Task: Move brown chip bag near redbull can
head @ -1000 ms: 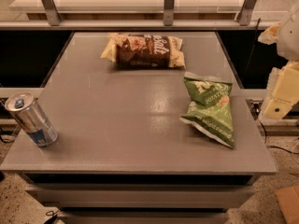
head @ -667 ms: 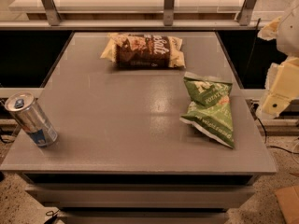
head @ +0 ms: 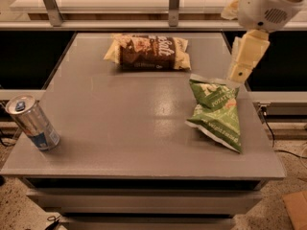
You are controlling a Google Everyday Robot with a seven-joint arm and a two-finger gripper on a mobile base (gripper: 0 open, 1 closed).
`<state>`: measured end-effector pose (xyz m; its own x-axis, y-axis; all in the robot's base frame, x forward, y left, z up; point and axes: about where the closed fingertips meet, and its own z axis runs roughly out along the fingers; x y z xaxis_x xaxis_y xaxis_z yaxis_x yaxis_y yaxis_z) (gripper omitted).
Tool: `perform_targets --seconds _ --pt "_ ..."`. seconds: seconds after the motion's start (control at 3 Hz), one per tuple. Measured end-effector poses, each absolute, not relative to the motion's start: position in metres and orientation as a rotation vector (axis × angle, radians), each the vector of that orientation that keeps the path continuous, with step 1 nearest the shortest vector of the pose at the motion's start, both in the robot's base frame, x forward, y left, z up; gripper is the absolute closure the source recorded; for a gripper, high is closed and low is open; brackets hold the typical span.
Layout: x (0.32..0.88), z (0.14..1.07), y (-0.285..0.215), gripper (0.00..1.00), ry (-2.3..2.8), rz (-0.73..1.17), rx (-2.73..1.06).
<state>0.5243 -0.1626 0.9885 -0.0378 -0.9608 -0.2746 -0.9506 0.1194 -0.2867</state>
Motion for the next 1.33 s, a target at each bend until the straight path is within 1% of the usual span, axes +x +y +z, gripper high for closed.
perform_targets --seconds 0.67,1.0,1.33 --pt "0.63 0.966 -0.065 0.0 1.816 0.019 -2.029" --pt "0.664 0.947 -0.024 0.0 1.785 0.046 -2.075" --pt "0.71 0.912 0.022 0.0 1.812 0.048 -2.078"
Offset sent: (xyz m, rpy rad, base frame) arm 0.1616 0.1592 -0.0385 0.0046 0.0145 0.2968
